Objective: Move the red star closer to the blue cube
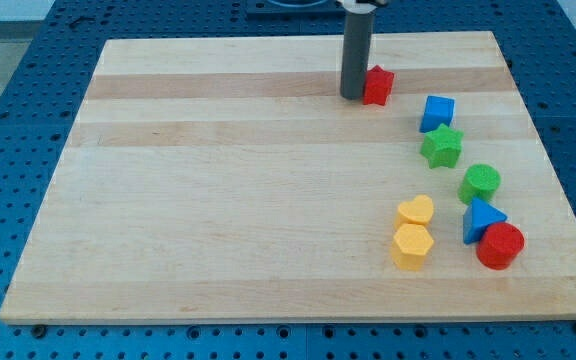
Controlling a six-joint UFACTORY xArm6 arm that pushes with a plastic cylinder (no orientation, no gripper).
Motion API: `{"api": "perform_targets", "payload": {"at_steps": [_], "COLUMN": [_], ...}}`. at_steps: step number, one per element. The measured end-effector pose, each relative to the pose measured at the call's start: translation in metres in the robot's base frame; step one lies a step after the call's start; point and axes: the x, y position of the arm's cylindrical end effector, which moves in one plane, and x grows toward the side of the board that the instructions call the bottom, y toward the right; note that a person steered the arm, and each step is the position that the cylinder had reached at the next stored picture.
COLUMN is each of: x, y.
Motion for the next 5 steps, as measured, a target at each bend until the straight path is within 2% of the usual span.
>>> {"api": "perform_targets", "payload": {"at_steps": [2,3,5], "x": [-0.049,-0.047,-0.009], "y": [-0.024,-0.017,0.028]}}
